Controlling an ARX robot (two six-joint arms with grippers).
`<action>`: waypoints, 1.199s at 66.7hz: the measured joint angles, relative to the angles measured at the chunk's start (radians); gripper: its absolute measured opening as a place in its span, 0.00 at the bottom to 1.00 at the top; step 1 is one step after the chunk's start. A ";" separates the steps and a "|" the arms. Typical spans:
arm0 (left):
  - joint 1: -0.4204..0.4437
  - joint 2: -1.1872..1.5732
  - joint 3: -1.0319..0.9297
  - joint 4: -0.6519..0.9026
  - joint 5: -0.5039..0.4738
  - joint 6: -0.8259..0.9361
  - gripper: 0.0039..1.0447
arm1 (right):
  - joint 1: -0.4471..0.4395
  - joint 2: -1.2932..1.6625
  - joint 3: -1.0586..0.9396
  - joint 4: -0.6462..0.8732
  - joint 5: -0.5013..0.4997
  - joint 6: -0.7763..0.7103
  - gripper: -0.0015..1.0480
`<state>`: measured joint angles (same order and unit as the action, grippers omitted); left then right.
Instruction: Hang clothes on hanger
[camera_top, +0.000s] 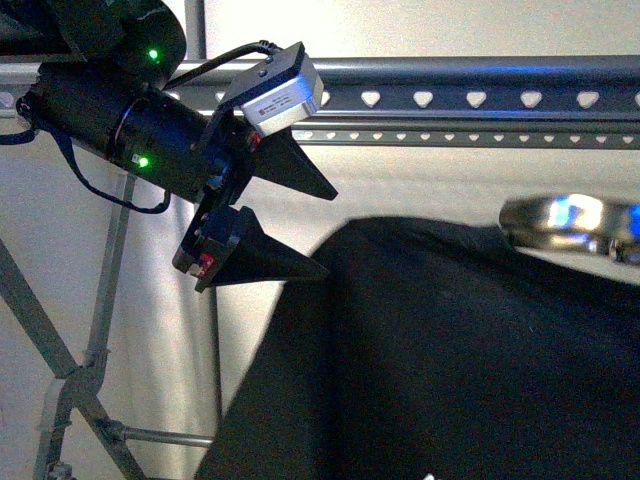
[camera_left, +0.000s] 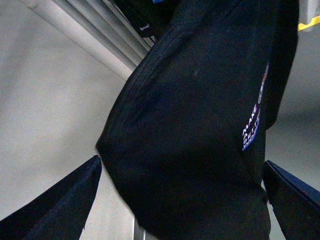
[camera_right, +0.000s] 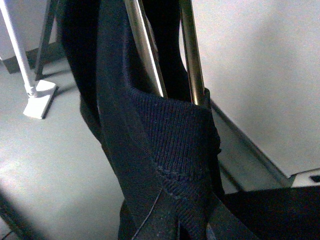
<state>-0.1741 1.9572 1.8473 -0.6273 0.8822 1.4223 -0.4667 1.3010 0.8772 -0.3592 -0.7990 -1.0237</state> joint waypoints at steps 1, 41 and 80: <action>0.000 0.000 0.000 0.000 0.000 0.000 0.94 | -0.011 0.002 -0.012 0.003 -0.010 0.005 0.03; 0.144 -0.184 -0.343 1.480 -0.736 -1.905 0.94 | -0.167 -0.379 -0.188 -0.140 -0.402 0.594 0.03; 0.156 -0.715 -1.240 1.260 -0.883 -1.436 0.02 | -0.162 -0.113 0.096 0.292 -0.213 1.310 0.03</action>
<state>-0.0177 1.2427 0.6075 0.6327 -0.0010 -0.0135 -0.6289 1.1877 0.9730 -0.0673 -1.0122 0.2867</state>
